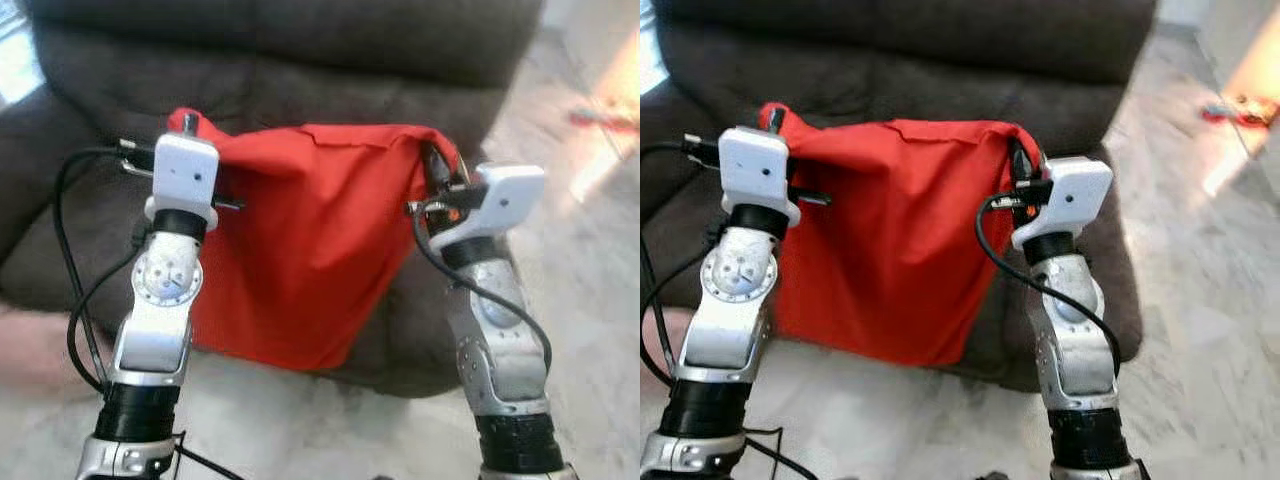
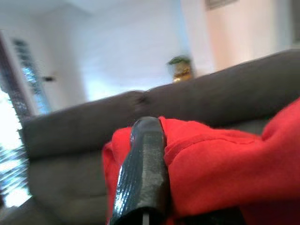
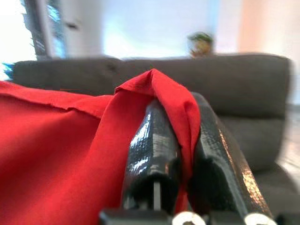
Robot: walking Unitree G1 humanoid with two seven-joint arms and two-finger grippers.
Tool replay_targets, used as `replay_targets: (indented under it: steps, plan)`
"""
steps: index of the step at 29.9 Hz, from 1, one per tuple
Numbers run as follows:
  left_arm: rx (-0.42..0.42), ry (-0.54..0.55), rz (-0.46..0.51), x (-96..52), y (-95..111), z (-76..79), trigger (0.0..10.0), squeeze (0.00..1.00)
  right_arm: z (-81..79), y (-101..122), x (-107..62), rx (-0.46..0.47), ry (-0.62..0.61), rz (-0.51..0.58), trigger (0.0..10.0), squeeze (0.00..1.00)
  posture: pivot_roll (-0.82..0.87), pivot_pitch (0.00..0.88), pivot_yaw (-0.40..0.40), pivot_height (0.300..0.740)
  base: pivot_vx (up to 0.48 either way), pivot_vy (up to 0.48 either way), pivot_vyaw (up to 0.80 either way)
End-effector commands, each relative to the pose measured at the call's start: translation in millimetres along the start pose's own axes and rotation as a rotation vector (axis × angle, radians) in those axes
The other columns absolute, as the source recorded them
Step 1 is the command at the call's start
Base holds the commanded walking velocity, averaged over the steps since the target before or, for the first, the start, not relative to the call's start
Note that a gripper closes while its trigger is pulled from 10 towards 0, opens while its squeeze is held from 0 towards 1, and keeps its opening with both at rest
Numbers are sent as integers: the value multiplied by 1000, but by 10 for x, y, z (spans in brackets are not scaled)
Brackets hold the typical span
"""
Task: Move the pillow to the sofa from floor
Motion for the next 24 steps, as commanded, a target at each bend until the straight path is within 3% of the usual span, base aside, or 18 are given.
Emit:
replay_targets:
  steps: [1,8,12,24]
  plan:
    - [-2,3,89,39,270,-46,10000,0,-23,267,63,9,2,100,10000,0,121,91,-66,740,379,0,0]
    - [-4,8,100,64,317,-64,10000,0,0,272,86,12,-10,97,10000,0,123,91,-64,740,377,0,0]
    - [-4,10,108,76,353,-64,10000,0,22,302,101,8,-14,106,10000,0,123,91,-66,740,379,0,-800]
    - [0,19,118,88,397,-97,10000,0,-30,405,143,-2,1,148,10000,0,128,91,-70,740,379,0,0]
Point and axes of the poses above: a point about 5 cm out from each wrist's last joint towards the gripper, its own x axis pointing out of the wrist towards the gripper, its own y axis along the axis of the wrist's last joint, z = x × y, the point moved 6 cm from there along x, pointing out of the wrist towards the gripper, and after that the axes turned 7 degrees about -x, right-handed, at the moved point
